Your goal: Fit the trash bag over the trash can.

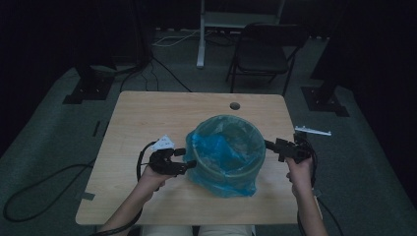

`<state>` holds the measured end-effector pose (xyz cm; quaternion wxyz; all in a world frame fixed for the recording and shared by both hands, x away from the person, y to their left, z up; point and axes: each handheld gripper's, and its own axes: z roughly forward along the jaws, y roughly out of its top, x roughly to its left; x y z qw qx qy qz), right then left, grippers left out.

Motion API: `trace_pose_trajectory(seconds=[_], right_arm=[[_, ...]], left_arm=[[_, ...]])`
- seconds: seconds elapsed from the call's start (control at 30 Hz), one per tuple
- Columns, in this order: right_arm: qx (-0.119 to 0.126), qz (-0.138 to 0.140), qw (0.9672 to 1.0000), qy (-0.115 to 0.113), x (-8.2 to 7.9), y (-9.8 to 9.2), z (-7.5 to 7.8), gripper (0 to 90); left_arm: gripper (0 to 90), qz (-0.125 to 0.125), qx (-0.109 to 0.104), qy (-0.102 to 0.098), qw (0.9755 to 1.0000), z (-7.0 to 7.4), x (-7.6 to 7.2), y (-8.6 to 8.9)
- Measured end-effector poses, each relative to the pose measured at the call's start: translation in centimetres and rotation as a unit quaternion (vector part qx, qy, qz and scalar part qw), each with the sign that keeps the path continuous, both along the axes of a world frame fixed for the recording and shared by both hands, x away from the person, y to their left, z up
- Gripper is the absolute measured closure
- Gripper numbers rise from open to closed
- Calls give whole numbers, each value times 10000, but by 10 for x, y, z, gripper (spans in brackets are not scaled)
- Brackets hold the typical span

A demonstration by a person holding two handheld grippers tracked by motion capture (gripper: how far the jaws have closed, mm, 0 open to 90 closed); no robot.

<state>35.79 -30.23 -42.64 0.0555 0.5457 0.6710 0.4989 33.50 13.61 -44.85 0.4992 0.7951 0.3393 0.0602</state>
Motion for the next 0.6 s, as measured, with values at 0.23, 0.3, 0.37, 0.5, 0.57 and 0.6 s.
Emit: trace_pose_trajectory(seconds=[0.23,0.3,0.37,0.5,0.57,0.6], right_arm=[[70,-146,9998,-76,-3,-13,6,185],[118,-148,9997,-138,-4,-14,8,177],[186,-127,9995,-227,-5,-15,12,176],[322,-6,9983,-486,-6,-13,22,175],[387,109,9972,-628,-6,-9,28,176],[439,171,9965,-694,-5,-7,30,176]], left_arm=[[77,156,130,239,9995,-7,5,6],[75,171,143,147,9996,-9,2,10],[23,64,164,54,9998,-10,-2,14],[23,188,359,-403,9984,-16,-16,27],[24,272,281,-464,9982,-20,-20,39],[23,368,258,-495,9978,-22,-23,46]])
